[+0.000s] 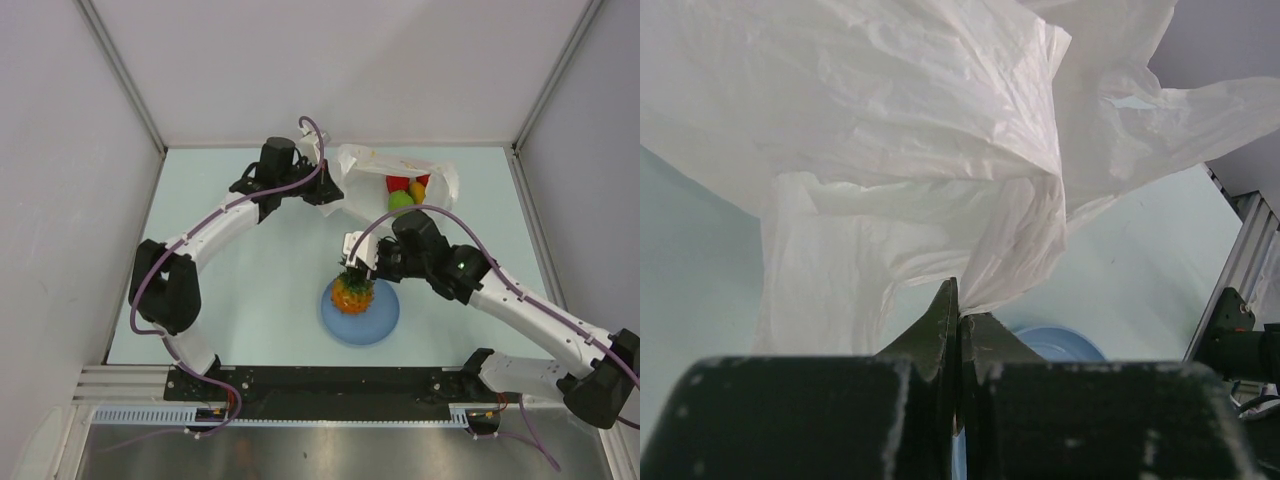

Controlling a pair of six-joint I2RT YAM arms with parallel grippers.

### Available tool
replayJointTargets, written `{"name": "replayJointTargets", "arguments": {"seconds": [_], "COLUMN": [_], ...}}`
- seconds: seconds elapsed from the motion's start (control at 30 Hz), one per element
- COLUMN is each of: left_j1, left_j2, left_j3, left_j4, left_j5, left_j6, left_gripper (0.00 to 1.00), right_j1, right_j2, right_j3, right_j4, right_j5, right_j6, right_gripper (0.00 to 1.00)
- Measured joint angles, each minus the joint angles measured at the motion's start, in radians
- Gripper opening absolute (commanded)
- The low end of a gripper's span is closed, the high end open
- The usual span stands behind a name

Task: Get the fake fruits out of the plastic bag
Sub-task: Place the fake fruit on the plate.

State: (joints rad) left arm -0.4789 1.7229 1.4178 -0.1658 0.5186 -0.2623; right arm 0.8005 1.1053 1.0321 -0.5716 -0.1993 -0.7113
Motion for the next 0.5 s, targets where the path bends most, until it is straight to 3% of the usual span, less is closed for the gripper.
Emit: {"name": "replayJointTargets", "arguments": {"seconds": [0.5], "left_j1": [0.0], "left_j2": [0.0], "left_j3": [0.0], "left_j4": [0.0], "left_j5": [0.0], "left_j6": [0.0], "left_gripper": [0.02], "right_j1": [0.007], "right_j2": [0.042], "right_j3": [-0.073], "right_j4": [0.145], "right_j5": [-0.035], "right_j6": [0.024], "right_gripper": [0.0]}}
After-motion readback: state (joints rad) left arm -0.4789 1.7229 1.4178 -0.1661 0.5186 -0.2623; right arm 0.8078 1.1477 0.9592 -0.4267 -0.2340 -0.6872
